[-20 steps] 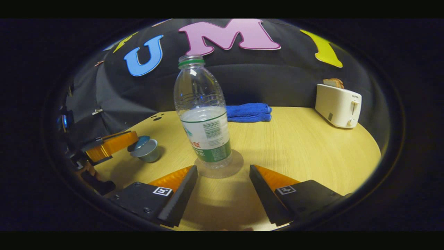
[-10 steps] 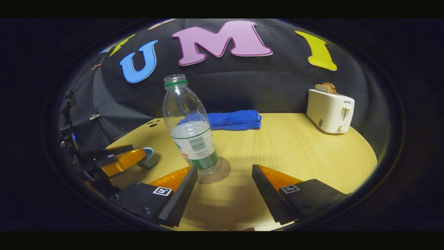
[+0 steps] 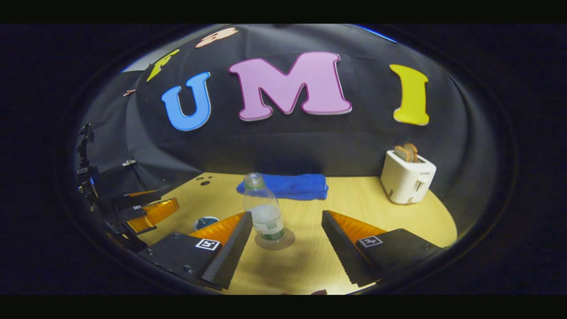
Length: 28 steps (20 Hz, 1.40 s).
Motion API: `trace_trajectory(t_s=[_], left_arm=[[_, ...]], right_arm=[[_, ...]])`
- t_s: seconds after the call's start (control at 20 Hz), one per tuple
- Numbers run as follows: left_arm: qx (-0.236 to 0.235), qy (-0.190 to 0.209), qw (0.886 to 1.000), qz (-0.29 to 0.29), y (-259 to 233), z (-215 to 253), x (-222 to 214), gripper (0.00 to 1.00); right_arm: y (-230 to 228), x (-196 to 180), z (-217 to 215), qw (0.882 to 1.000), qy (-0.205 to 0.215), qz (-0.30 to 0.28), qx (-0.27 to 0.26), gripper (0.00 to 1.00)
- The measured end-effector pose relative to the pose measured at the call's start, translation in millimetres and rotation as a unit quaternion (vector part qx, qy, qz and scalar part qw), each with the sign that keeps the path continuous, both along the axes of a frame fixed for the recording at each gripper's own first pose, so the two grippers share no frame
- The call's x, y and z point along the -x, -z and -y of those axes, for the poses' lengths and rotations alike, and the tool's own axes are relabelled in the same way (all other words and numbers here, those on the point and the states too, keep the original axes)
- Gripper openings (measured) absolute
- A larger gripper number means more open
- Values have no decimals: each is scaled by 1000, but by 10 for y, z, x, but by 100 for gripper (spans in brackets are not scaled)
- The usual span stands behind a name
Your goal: Open the teacup lid with one hand, grasp the water bottle and pour water into the teacup with the other hand; after pouring, place the water bottle on the coaster and then close the teacup lid.
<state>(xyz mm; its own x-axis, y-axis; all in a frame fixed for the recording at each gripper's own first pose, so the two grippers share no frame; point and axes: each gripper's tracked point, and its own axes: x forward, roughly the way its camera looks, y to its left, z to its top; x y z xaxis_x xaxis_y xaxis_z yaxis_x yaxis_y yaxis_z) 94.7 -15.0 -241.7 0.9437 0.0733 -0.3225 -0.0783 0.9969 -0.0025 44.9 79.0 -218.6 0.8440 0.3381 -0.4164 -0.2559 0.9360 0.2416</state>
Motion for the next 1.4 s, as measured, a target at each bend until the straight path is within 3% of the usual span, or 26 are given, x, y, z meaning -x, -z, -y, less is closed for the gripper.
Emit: trace_trajectory(t_s=[0.2,0.45,0.65,1.05,1.4], left_arm=[[3,7,1000,25,-789,14,101,98],[-15,46,996,70,-1552,133,235,98],[-8,57,995,76,-1705,200,415,97],[-13,85,993,77,-1714,344,548,97],[-13,81,993,84,-1676,577,565,97]], right_arm=[[-738,91,18,999,-1,32,-5,97],[-1390,300,112,997,15,73,-4,97],[-1707,477,236,995,31,96,3,97],[-1829,605,541,991,69,116,18,97],[-1815,576,835,990,47,129,21,96]])
